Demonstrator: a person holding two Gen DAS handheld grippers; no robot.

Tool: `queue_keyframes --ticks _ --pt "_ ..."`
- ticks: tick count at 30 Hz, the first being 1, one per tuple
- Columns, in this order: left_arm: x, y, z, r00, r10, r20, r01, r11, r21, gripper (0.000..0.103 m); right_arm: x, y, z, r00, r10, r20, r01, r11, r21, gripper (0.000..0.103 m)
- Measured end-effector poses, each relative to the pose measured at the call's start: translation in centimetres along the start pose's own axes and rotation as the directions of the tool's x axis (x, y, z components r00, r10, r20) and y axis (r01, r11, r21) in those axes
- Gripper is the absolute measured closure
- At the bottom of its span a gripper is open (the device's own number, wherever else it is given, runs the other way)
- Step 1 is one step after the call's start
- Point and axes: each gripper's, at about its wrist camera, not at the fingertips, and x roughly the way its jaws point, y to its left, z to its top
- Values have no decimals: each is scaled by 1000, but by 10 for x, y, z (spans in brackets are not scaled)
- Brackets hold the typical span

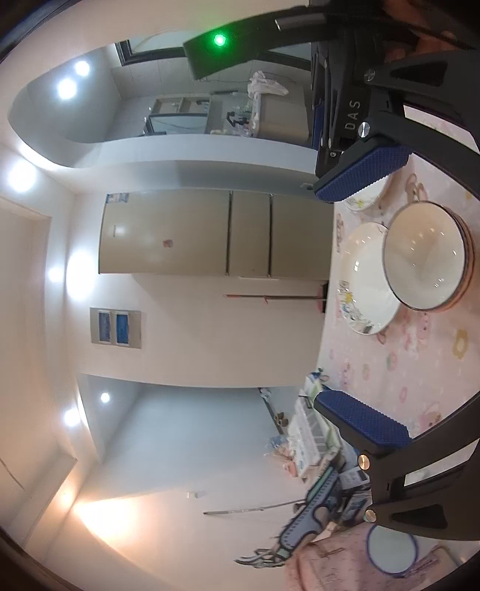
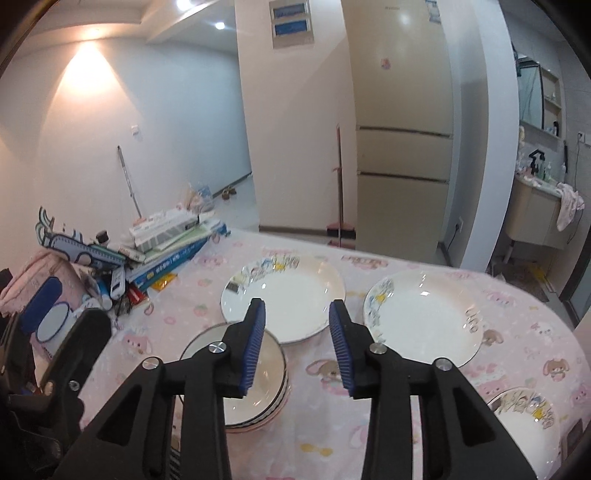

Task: Organize plates and bowls
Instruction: 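Move both grippers to the white cartoon-rimmed plate's rim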

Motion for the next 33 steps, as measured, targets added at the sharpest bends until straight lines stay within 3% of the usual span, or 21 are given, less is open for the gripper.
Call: queue_keyframes --ticks 9,14,17,21,25,29,31,33 --pt "-1 -15 81 997 -48 56 47 999 15 0 -25 -28 58 991 14 134 -37 984 176 59" --pt "22 -12 126 995 -50 84 50 999 0 0 -31 -40 95 977 29 212 -87 958 272 58" --pt "44 -3 142 997 -35 71 36 999 -18 0 -32 -48 109 963 -16 269 -76 942 327 56" --pt "81 10 144 1000 21 9 -21 999 -26 0 -18 -54 122 966 -84 245 -1 944 329 55" --pt "123 27 111 994 16 -110 -24 997 -73 0 14 -56 113 982 -92 162 49 968 247 54" --pt "175 45 71 957 14 -288 -47 993 -109 0 66 -62 88 999 -40 -3 39 978 207 54" --pt "202 56 52 916 -27 -401 -43 985 -165 0 96 -65 76 994 -19 -107 40 978 204 54" --pt "230 66 27 849 -97 -519 -27 973 -227 0 119 -70 65 984 12 -177 28 974 227 54"
